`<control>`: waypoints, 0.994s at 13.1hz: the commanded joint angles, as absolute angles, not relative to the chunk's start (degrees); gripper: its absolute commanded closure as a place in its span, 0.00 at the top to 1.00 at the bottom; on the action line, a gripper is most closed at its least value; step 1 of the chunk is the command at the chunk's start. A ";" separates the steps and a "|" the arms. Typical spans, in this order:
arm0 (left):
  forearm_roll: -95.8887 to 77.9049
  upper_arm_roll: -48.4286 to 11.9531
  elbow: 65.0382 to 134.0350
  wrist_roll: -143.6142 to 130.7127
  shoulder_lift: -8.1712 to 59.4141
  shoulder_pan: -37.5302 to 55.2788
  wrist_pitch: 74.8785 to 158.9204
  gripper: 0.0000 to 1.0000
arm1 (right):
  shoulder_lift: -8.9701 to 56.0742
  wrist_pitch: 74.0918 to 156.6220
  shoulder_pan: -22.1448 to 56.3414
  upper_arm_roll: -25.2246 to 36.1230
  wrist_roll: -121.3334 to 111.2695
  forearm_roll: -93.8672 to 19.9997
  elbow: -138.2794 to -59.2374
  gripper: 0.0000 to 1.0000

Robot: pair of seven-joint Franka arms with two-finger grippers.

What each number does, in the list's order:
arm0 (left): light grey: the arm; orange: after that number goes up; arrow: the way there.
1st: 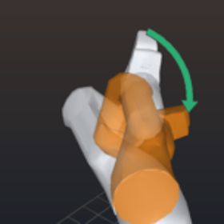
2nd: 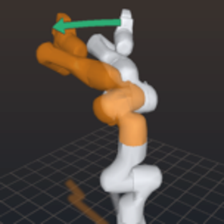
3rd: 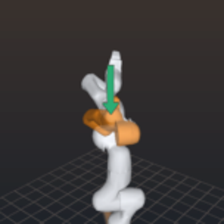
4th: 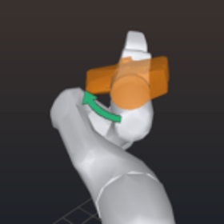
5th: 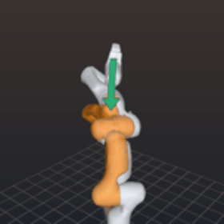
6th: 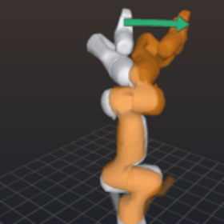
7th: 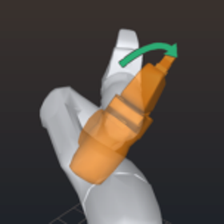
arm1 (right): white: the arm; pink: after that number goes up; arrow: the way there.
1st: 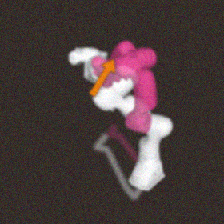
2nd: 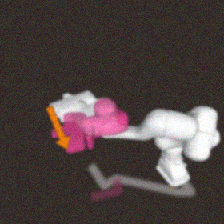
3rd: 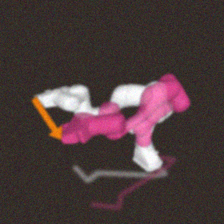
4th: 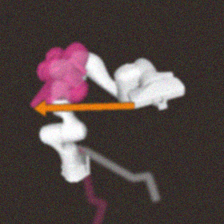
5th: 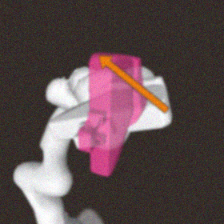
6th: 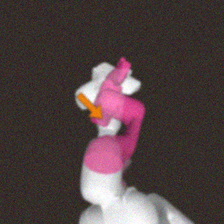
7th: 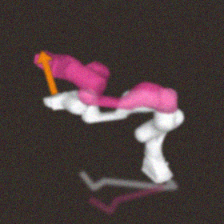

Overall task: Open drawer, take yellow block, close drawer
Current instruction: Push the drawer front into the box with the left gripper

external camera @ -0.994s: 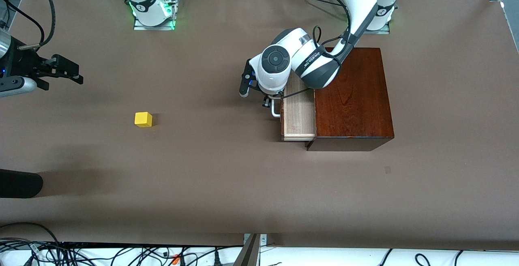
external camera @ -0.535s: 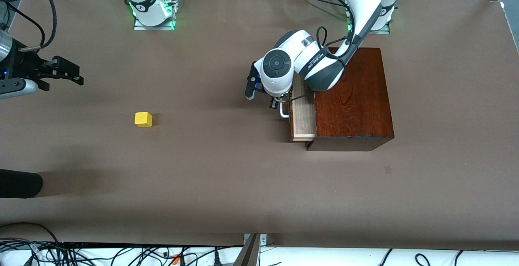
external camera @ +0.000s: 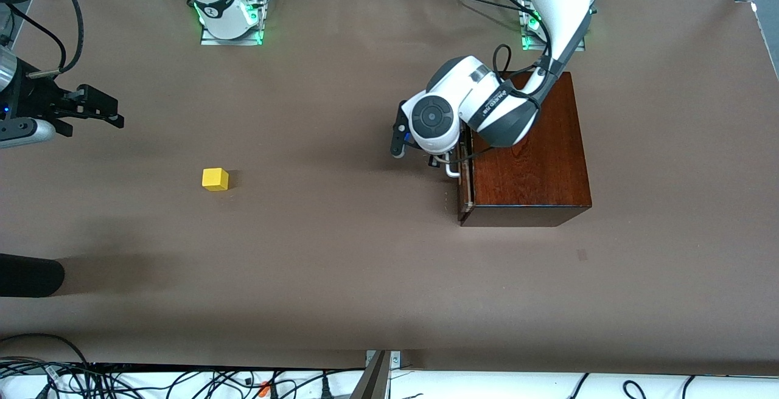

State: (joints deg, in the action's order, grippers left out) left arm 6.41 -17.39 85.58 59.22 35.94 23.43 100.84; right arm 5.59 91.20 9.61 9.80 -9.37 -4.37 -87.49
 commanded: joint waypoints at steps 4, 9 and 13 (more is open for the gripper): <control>9.49 -16.96 86.57 61.17 35.33 22.32 98.26 0.00 | 6.15 90.00 9.05 9.40 -10.28 -3.78 -86.04 1.00; 0.56 -18.19 82.46 59.33 33.40 22.41 98.35 0.00 | 6.15 90.17 9.05 9.41 -10.28 -3.87 -86.04 1.00; -1.67 -18.19 80.86 47.68 28.93 22.50 96.96 0.99 | 6.15 90.09 9.05 9.41 -10.37 -3.87 -86.04 1.00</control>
State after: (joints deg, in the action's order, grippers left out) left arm -0.54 -17.99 80.79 53.14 32.03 22.86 99.24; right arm 5.62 91.20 9.61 9.80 -9.39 -4.37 -87.49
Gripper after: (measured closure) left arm 0.925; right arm 0.000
